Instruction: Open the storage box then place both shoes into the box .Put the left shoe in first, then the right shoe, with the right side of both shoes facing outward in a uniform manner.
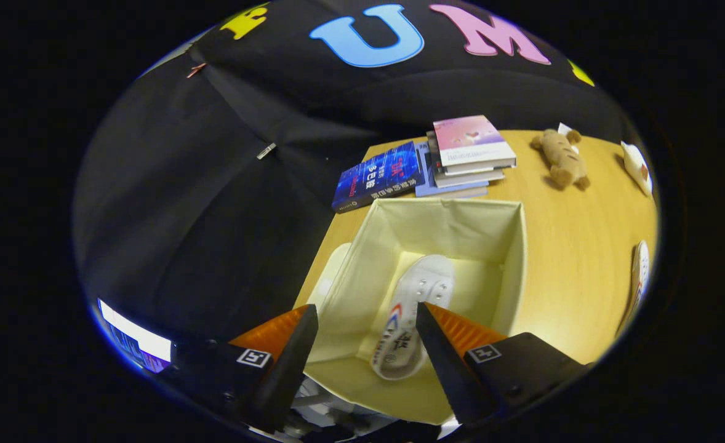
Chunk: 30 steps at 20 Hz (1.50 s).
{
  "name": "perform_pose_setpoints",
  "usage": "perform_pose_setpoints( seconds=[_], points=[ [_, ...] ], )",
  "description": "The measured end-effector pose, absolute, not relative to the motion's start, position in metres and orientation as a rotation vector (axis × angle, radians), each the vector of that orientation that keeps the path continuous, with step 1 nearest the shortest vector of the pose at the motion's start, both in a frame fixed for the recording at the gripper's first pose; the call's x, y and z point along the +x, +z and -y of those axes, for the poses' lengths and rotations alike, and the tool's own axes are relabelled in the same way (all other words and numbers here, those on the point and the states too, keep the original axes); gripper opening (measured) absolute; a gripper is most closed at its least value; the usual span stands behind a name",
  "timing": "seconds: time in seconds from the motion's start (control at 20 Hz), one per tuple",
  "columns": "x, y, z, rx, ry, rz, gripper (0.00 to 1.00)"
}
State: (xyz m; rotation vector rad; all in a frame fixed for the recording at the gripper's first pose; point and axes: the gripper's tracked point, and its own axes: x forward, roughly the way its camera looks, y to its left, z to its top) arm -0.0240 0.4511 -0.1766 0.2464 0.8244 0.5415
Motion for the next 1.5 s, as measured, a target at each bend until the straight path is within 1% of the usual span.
perform_pose_setpoints(
  seconds=[0.2,0.4,0.65,1.0,1.25,1.5],
  points=[
    [-0.027,-0.156,-0.366,0.128,0.514,-0.715,0.99],
    [-0.023,-0.16,-0.257,0.045,0.422,-0.681,0.99],
    [-0.016,-0.19,-0.135,0.038,0.276,-0.716,0.99],
    [-0.022,-0.265,0.02,0.003,0.113,-0.838,0.99],
    [-0.019,-0.319,0.079,-0.003,0.047,-0.931,0.99],
    [-0.017,-0.354,0.085,0.028,0.045,-1.015,0.99]
  ],
)
